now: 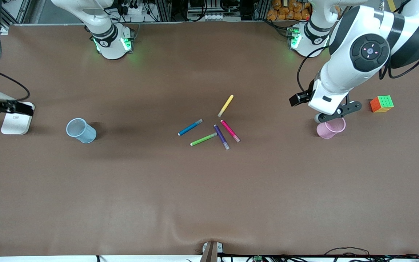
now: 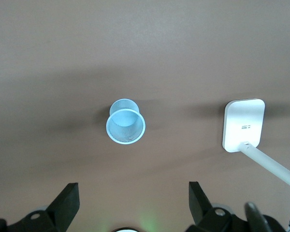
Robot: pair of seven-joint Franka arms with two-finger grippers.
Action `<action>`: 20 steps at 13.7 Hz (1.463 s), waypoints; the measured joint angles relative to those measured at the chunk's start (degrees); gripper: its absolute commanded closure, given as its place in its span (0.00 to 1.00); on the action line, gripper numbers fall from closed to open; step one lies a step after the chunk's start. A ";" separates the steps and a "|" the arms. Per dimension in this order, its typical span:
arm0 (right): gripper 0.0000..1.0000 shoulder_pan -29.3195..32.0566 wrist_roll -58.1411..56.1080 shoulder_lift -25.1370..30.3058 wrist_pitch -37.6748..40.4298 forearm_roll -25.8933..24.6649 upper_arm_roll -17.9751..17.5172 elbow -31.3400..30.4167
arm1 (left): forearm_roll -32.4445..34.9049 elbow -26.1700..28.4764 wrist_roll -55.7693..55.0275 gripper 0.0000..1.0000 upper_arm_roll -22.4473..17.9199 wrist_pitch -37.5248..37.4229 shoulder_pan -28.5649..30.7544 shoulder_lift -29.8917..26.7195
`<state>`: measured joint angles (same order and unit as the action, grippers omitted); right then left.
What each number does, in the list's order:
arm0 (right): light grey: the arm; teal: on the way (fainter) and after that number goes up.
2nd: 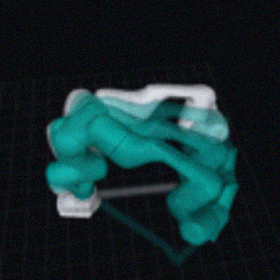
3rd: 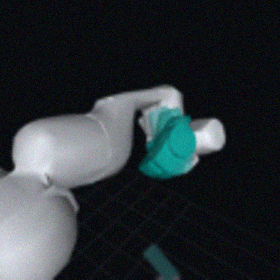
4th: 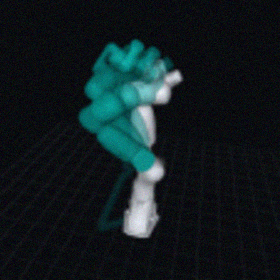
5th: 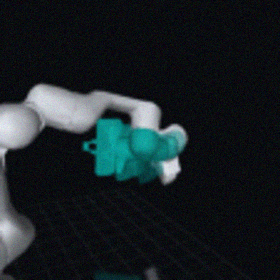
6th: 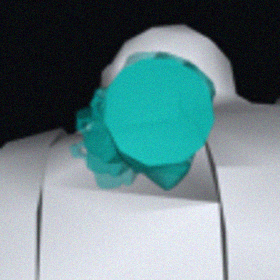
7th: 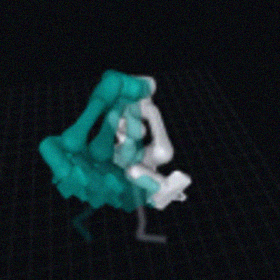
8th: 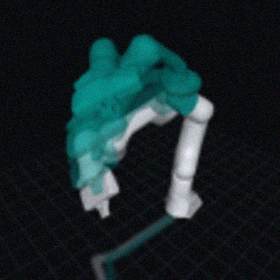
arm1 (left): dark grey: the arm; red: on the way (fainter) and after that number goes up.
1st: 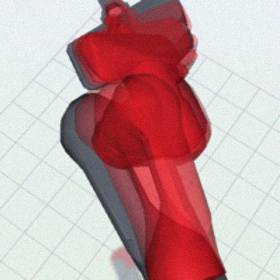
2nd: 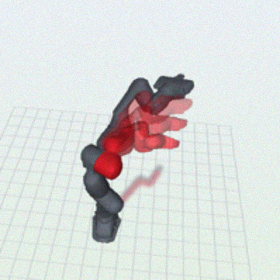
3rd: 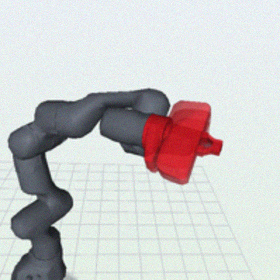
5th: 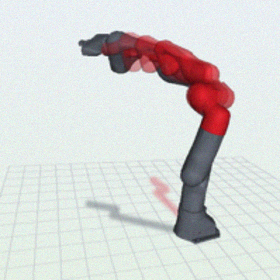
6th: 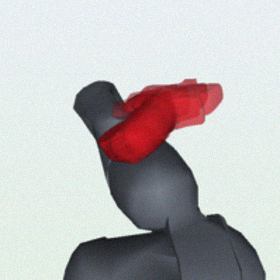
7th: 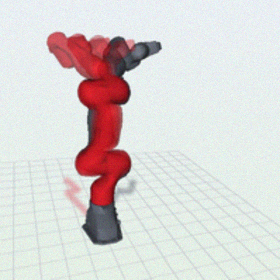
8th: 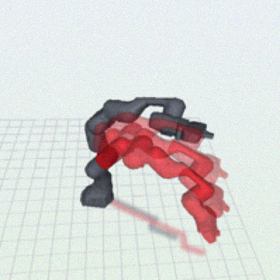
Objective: Place pink and blue markers in matching cups
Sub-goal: 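Move the left gripper toward the markers while the right gripper rises, then lower the left gripper onto the pink marker while the right gripper approaches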
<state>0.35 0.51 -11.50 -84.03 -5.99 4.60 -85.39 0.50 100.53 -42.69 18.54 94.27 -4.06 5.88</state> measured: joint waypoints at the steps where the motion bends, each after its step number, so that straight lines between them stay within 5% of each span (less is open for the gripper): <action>1: 0.00 0.00 0.00 -0.13 0.13 0.00 -0.02 0.06 | 0.00 -0.18 -0.81 0.00 0.01 0.47 -0.12 0.45; 7: 0.00 -0.15 4.80 0.16 3.75 0.35 -0.50 0.36 | -0.90 -1.14 -6.39 0.00 0.09 4.02 -0.66 3.37; 13: 0.00 -1.14 14.73 0.88 4.58 8.33 -1.14 -1.25 | -2.74 -1.20 -13.36 0.00 0.28 9.18 -3.54 10.34; 20: 0.00 -4.10 23.35 4.04 1.59 9.49 -1.28 -7.49 | -13.60 -1.42 -13.59 0.00 0.28 11.67 -3.85 18.43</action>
<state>-3.75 23.86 -7.46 -82.44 3.51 3.31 -92.89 -13.10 99.10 -56.27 18.82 105.94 -7.91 24.31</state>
